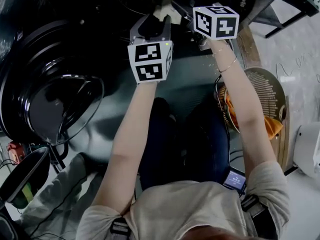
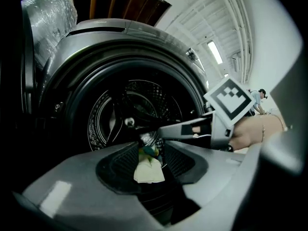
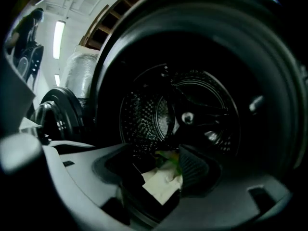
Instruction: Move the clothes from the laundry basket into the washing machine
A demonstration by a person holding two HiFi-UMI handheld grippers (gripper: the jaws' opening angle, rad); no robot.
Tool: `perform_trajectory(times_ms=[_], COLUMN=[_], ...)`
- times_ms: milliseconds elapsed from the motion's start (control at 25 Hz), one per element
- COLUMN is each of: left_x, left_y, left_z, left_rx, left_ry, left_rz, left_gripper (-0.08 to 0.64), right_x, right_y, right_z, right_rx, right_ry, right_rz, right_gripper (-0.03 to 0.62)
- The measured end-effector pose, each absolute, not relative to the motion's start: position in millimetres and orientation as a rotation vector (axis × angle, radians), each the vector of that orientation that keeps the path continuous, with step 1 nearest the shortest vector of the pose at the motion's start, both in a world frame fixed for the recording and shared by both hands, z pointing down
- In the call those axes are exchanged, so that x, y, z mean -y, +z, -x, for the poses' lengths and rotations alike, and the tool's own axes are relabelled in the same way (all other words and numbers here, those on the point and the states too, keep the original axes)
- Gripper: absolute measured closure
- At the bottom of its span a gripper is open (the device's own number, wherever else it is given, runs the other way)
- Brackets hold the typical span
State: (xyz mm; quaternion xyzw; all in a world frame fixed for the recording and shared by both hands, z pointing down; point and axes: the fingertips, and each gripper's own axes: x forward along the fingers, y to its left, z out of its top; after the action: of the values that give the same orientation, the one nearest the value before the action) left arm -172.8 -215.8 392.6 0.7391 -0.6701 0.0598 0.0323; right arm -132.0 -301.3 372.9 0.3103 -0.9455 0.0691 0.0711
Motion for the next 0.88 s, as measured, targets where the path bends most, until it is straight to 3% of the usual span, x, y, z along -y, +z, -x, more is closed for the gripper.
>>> perform_trajectory(times_ms=[400,680,880], left_x=[202,183,162], left_y=[404,394,397], left_z=[78,-33,-112], left_rx=[1.638,1.289,1.039], left_ry=[0.13,0.118,0.177], left_rz=[-2.469,-2.679,-2.815], left_gripper=[0.385,0.391,0.391], right_x=[198,117,80], right_y=[331,303,349], right_z=[-27,-148,-231], right_rx=[2.855,2.726,2.457], right_ry=[0.13,0.069,0.061], right_rz=[-0.919,-1.124,-1.312], right_gripper=[0.347,0.354,0.354])
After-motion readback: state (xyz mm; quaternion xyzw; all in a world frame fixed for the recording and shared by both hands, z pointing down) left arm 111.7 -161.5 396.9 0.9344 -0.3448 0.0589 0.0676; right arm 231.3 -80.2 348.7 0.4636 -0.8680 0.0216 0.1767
